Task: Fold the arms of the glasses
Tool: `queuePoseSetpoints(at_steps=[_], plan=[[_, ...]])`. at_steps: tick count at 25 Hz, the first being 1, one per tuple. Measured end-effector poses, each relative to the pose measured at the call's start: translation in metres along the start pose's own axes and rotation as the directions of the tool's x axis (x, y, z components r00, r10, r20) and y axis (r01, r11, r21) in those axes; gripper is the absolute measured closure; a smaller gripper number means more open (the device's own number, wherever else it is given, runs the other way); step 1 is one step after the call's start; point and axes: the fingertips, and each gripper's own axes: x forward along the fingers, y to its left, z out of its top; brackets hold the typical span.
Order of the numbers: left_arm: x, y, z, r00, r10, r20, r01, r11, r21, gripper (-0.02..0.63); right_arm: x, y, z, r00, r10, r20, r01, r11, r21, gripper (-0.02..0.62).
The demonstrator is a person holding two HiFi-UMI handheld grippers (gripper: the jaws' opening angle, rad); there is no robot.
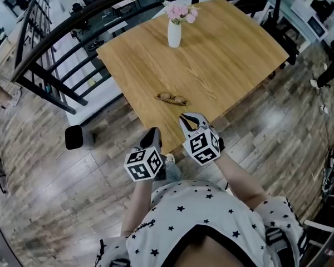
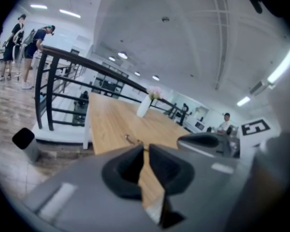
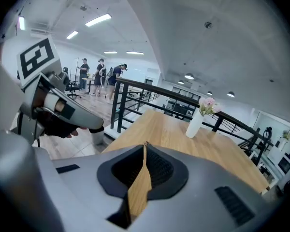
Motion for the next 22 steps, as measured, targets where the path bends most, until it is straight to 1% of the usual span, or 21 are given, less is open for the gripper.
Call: queuePoseSetpoints(at_steps=[5, 8, 14, 22], plan=[[-0.026, -0.023, -0.016, 1.000, 0.005, 0.022, -0.005, 1.000, 0.012, 0.574, -0.046, 0.015, -0.004, 0.998, 0.012, 0.057, -0.017, 0.996, 0.086, 0.571], [-0.043, -0.036, -0.027, 0.999, 0.005, 0.035, -0.006, 1.000, 0.019, 0.575, -0.071, 0.026, -0.009, 0.996, 0.013, 0.086, -0.023, 0.992, 0.120, 0.572], [-0.070, -0.061, -0.053, 0.999, -0.001, 0.045, -0.001, 0.999, 0.035, 0.581, -0.115, 0.046, -0.023, 0.992, 0.013, 0.125, -0.034, 0.985, 0.169, 0.575], [-0.097, -0.087, -0.078, 0.998, -0.016, 0.059, 0.013, 0.998, 0.056, 0.592, -0.158, 0.063, -0.037, 0.983, 0.000, 0.181, -0.040, 0.975, 0.218, 0.577]])
